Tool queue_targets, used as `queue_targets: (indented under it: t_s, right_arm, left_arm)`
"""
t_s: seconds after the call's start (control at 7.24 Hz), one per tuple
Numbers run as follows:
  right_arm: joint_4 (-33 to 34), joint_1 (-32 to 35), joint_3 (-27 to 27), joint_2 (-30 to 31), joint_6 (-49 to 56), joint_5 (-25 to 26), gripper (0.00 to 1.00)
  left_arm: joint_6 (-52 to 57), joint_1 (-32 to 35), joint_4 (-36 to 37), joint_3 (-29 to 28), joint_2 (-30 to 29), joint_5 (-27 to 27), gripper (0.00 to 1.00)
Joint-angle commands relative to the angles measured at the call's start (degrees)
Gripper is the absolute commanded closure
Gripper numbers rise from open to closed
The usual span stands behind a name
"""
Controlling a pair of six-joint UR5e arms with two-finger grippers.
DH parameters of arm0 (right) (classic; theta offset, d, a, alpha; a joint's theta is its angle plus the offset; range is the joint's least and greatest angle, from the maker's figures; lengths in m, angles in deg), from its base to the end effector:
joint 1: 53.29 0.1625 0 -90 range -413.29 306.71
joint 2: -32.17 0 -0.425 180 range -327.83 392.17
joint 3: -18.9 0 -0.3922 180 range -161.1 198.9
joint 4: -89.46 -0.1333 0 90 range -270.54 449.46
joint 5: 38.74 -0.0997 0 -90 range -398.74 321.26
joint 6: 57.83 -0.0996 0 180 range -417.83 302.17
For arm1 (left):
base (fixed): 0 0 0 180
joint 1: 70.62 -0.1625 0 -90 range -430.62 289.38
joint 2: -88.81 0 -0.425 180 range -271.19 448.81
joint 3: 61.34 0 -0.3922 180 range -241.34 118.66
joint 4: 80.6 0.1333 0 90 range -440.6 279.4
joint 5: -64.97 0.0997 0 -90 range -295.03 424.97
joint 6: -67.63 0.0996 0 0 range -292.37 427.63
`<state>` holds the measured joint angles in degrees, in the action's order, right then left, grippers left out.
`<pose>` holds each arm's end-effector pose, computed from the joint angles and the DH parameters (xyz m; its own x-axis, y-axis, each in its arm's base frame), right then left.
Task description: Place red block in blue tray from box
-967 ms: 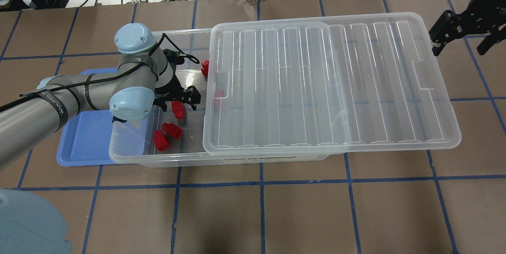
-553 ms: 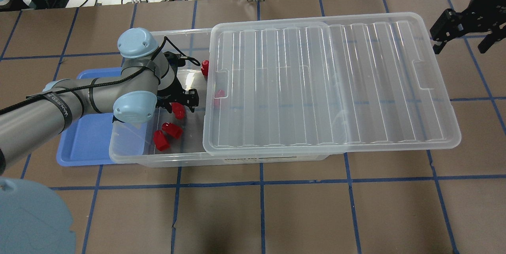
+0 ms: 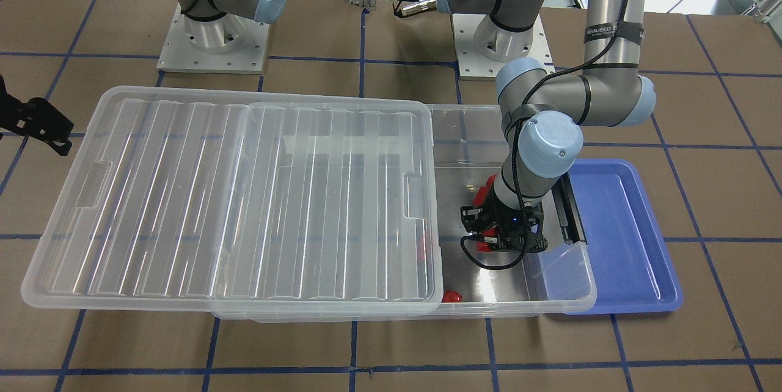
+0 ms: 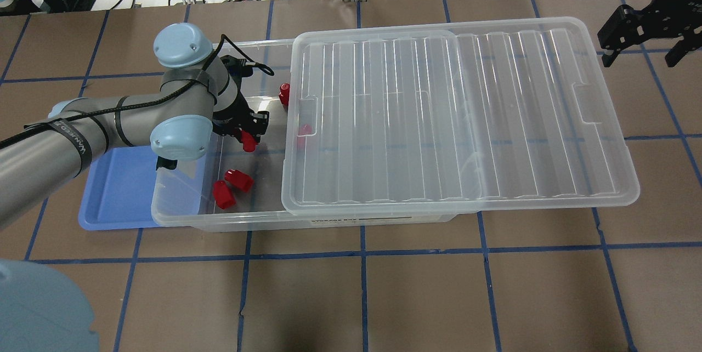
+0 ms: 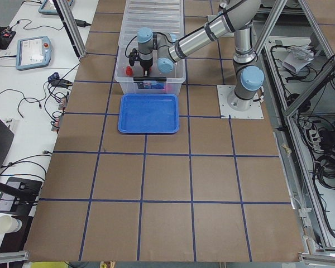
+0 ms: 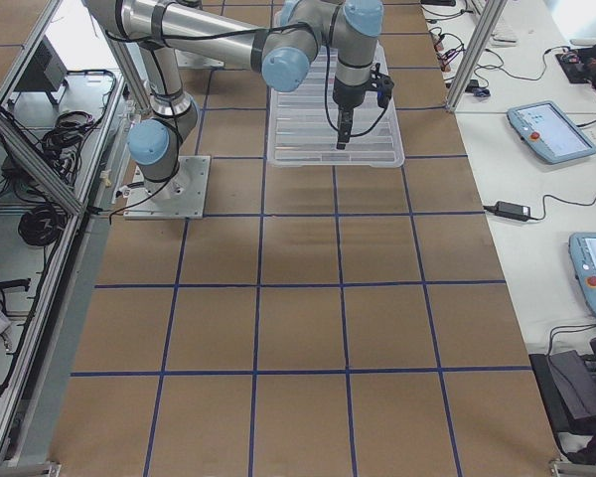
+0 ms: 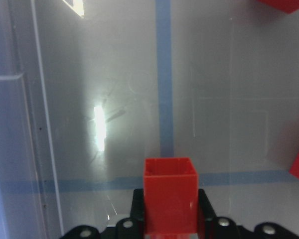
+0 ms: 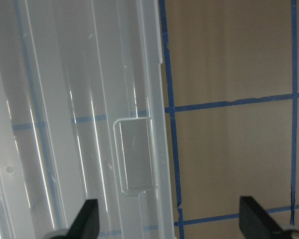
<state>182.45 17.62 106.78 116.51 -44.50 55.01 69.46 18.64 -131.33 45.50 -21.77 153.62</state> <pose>-0.0542 -0.5443 0.4609 -0.9932 0.0991 0.0614 0.1008 0.9946 0.0244 -0.1284 -0.5654 0.2258 -0.9996 0.0198 0.0225 0.0190 0.9993 -0.0330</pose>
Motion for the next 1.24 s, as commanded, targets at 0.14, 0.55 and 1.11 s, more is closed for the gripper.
queue_targets:
  t_s: [0.14, 0.55, 1.11]
  right_arm:
    - [0.17, 0.01, 0.44, -0.06, -0.05, 0.03, 0.00]
    - [0.17, 0.01, 0.45, -0.06, -0.05, 0.03, 0.00]
    - [0.08, 0.01, 0.53, -0.14, -0.05, 0.03, 0.00]
  left_arm:
    - [-0.16, 0.39, -25.80, -16.60, 5.10, -0.32, 0.88]
    - [11.53, -10.01, -36.69, -23.53, 6.26, 0.12, 0.88]
    - [29.97, -25.59, -33.49, -18.45, 1.09, -2.76, 0.88]
